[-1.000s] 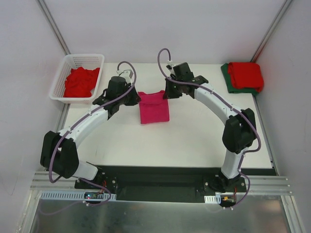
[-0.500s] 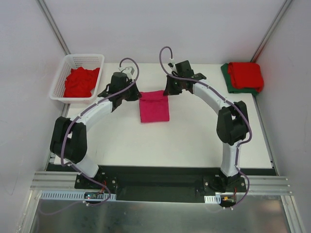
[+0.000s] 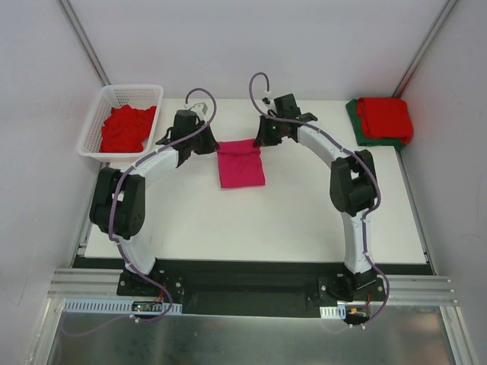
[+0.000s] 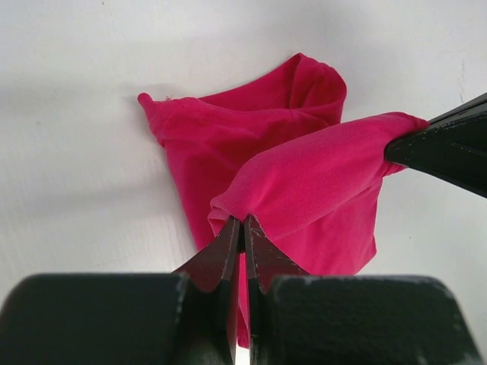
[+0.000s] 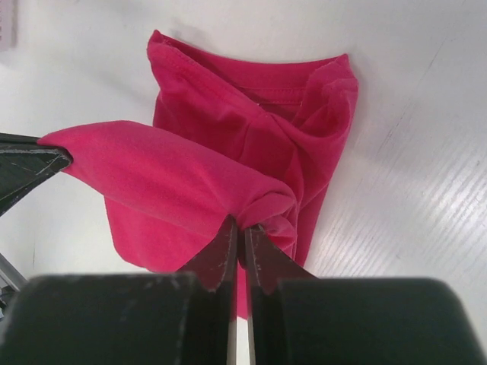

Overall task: Fold and stack the t-shirts
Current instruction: Fold the long partially folded tshirt into a neat square, then smooth out wrinkles on the folded tshirt

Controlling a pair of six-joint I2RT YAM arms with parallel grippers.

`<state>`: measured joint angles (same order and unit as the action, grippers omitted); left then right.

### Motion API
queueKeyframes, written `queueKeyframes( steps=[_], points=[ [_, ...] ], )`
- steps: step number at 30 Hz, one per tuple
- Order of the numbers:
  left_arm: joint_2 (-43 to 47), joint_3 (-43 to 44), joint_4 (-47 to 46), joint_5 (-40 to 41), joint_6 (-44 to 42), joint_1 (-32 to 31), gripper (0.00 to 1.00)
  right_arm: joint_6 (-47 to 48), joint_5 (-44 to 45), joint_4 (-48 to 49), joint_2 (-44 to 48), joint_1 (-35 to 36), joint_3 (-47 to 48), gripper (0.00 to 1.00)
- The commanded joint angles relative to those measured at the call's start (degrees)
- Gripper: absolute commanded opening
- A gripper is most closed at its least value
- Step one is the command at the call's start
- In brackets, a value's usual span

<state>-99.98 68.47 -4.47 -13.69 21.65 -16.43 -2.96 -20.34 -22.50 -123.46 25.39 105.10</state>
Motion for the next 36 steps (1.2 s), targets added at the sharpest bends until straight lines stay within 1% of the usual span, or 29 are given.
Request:
queueKeyframes(
  steps=[1, 6, 7, 9, 10, 13, 14, 17, 18, 22, 28, 31, 33, 36],
  points=[
    [-3.10, 2.98, -2.12, -0.37, -0.82, 2.01, 0.00, -0.20, -0.84, 1.93, -2.75, -1.92, 3.09, 0.01],
    [-6.53, 4.30, -3.09, -0.72, -0.56, 2.45, 0.00, -0.47, -3.04, 3.16, -5.47, -2.62, 3.18, 0.01],
    [-7.67, 4.74, -3.18, -0.81, -0.64, 2.36, 0.00, -0.55, -3.30, 3.60, -6.26, -2.71, 3.18, 0.05],
    [-8.82, 5.27, -3.44, -0.98, -0.64, 2.54, 0.01, -0.73, -4.18, 4.04, -7.06, -3.06, 3.27, 0.19],
    [-9.69, 5.71, -3.44, -1.07, -0.56, 2.63, 0.14, -0.82, -4.88, 4.57, -7.49, -3.24, 3.18, 0.36],
    [-9.97, 6.41, -3.44, -1.43, -0.47, 2.98, 0.46, -0.73, -4.71, 5.10, -7.06, -3.68, 3.01, 0.53],
    [-9.62, 6.33, -3.44, -1.25, -0.55, 3.07, 0.65, -0.64, -4.62, 5.36, -6.36, -3.94, 2.48, 0.55],
    [-6.90, 6.07, -3.09, -0.28, -1.17, 3.50, 0.80, -0.29, -3.66, 6.42, -3.12, -4.73, 0.99, 0.59],
    [-5.24, 6.06, -2.91, 0.24, -1.34, 3.59, 0.83, -0.12, -3.48, 6.59, -2.32, -5.08, 0.03, 0.60],
    [0.13, 4.75, -1.51, 1.30, -1.87, 4.47, 0.89, 0.32, -2.34, 7.29, 3.21, -6.14, -3.84, 0.61],
    [9.09, 1.32, 0.51, 1.30, -2.49, 4.56, 0.90, 1.03, -1.29, 7.65, 12.70, -6.93, -11.91, 0.62],
    [12.88, -0.87, 1.22, -1.59, -1.62, 4.56, 0.90, 1.20, -1.19, 7.56, 17.45, -6.93, -16.66, 0.62],
    [14.11, -2.54, 1.31, -5.45, -0.91, 4.39, 0.90, 0.85, -1.28, 7.21, 19.56, -6.93, -18.87, 0.62],
    [13.86, -4.56, 1.22, -9.66, 0.32, 3.34, 0.85, 0.15, -1.02, 6.42, 23.25, -6.84, -23.61, 0.62]
  ],
)
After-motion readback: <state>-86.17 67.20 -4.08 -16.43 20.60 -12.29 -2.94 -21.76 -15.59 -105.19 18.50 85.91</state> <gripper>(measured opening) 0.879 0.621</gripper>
